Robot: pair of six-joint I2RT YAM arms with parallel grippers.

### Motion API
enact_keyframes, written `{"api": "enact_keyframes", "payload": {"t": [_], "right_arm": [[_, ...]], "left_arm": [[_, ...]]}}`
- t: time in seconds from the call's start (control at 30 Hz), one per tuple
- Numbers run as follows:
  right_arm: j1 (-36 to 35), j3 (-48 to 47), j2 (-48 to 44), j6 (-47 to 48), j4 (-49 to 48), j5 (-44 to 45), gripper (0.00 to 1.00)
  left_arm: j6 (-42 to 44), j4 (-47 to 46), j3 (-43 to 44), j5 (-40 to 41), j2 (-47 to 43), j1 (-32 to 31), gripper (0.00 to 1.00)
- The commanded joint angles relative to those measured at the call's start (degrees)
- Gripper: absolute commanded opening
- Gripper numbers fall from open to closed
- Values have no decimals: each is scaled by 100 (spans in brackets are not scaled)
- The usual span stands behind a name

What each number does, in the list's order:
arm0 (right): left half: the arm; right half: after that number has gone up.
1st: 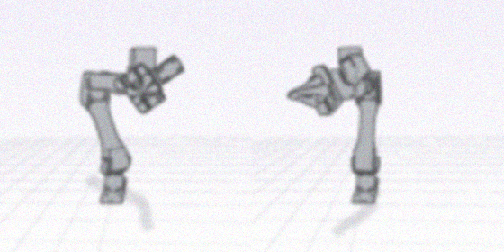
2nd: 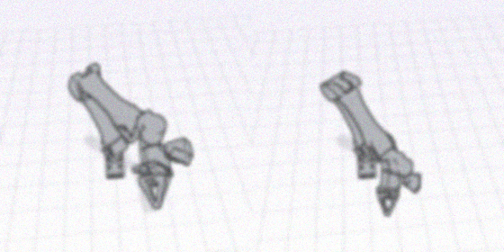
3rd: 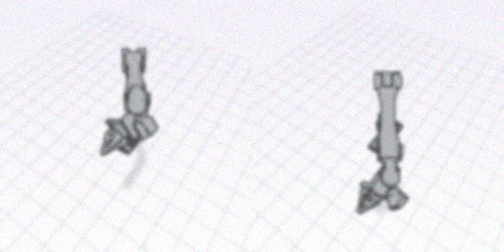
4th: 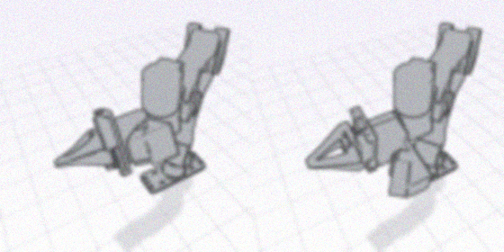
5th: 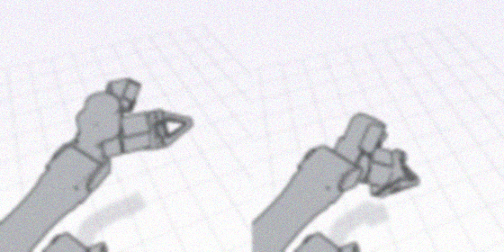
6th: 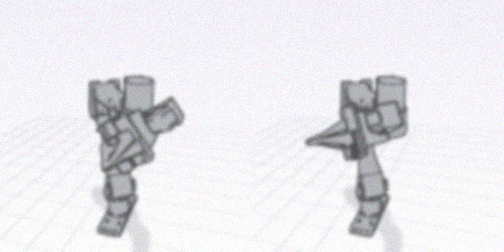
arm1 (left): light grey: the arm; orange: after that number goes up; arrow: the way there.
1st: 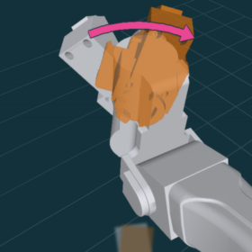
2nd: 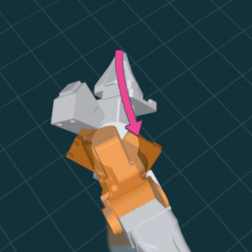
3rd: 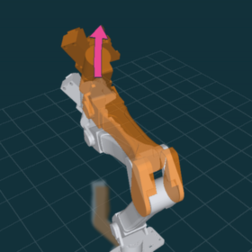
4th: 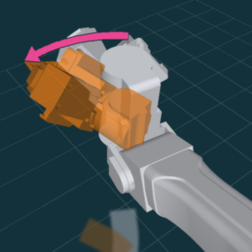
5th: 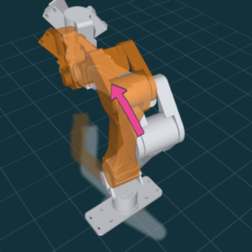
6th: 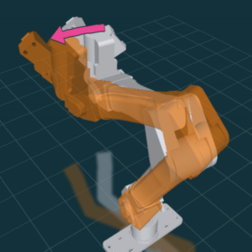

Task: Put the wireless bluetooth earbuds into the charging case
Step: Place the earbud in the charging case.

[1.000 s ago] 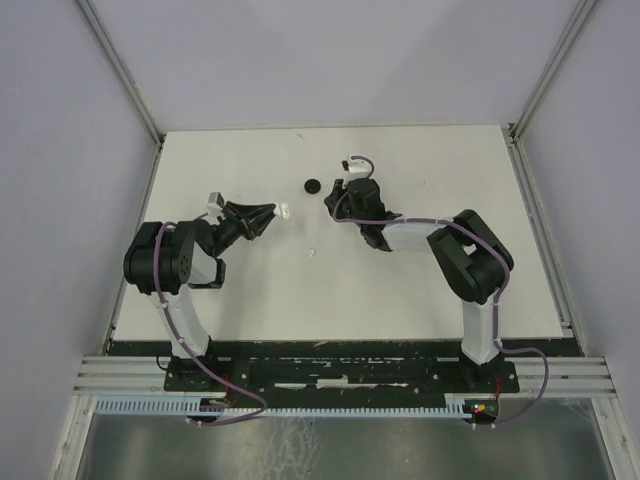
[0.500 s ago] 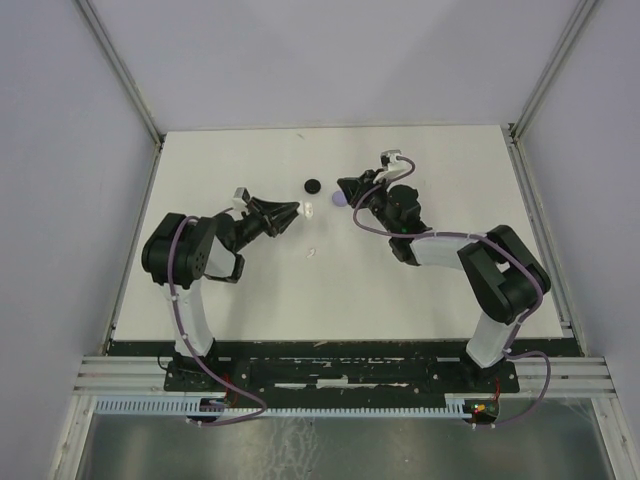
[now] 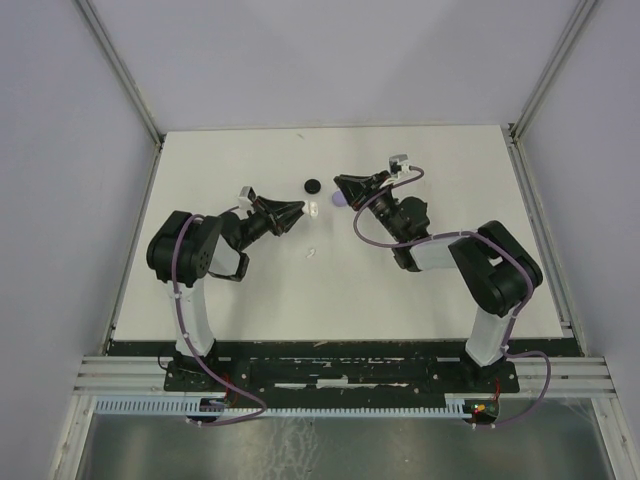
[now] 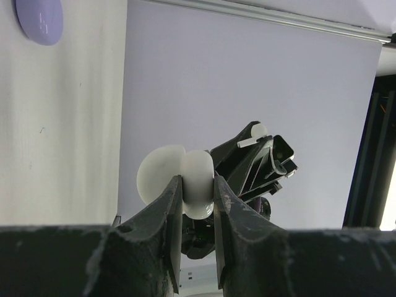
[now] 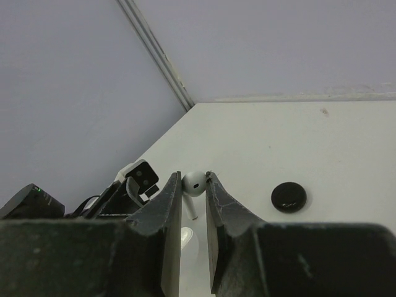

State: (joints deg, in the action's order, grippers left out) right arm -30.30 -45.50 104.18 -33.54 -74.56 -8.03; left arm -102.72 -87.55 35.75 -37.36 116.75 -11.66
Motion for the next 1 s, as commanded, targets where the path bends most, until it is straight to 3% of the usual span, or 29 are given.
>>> {"api": "enact_keyframes", "payload": {"t": [0.0, 0.97], "right_arm": [[26, -69, 69, -214, -810, -388, 1], [30, -183, 113, -241, -806, -759, 1]], "left_arm": [[-205, -777, 134, 21, -12, -13, 3], [-238, -800, 209, -128, -70, -20, 3]]}}
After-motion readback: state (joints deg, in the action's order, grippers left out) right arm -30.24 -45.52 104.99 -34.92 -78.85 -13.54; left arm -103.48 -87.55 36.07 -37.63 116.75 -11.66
